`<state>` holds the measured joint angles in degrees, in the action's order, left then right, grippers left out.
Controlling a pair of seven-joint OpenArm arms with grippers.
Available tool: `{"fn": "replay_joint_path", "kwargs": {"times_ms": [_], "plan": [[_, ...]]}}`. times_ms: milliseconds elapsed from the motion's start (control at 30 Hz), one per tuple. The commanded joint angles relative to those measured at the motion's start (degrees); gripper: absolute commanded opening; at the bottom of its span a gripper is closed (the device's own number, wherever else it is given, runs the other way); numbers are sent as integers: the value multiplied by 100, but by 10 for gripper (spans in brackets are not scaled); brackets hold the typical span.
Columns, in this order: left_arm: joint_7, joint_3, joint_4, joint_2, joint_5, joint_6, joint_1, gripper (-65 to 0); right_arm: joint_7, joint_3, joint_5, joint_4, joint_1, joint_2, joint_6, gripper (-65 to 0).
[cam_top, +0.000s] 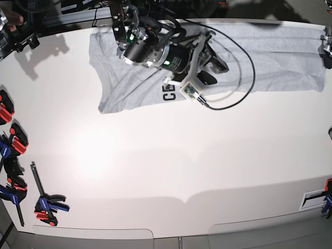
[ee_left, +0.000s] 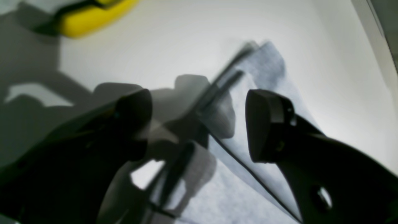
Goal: Fold the T-shirt properly
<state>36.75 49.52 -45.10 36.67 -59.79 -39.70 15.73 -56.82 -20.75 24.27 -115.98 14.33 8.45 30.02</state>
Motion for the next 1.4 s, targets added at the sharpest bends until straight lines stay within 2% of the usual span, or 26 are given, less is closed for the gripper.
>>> {"fn": "replay_joint_path", "kwargs": {"times_ms": [0,133,400,533,633,833,867,933,1133,1267,1367], "plan": [[153,26,-61,131,-103,-30,15,-222,133,-11,144,-103,-35,55,66,-396],[293,-81,-61,114,-225,-30,15,-225,105,-11,144,-103,-35,55,66,-396],[267,-896,-61,114,-393,-30,15,-225,83,-11,142,-103,-33,55,66,-396],[297,-916,-61,118,-391,-30,31,-243,59,-11,142,-103,-35,55,66,-396],[592,-918,-63,114,-393,-30,31,-270,46,-11,142,-103,-35,55,66,-396],[800,-916,-61,116,-393,-30,31,-271,44,-11,142,-103,-35,55,66,-396],[785,-916,-61,116,-396,-30,31,-286,44,-11,142,-103,-35,55,66,-396],[719,-916,-61,114,-393,-30,31,-357,44,-11,138,-103,-35,55,68,-396],[680,-916,-61,116,-398,-30,31,-641,39,-11,122,-103,-35,55,68,-396],[516,-892,-61,120,-680,-30,31,-650,48,-11,87,-103,-35,55,66,-396],[654,-820,-70,146,-1322,-30,31,-650,157,-11,-433,-103,-37,55,66,-397]]}}
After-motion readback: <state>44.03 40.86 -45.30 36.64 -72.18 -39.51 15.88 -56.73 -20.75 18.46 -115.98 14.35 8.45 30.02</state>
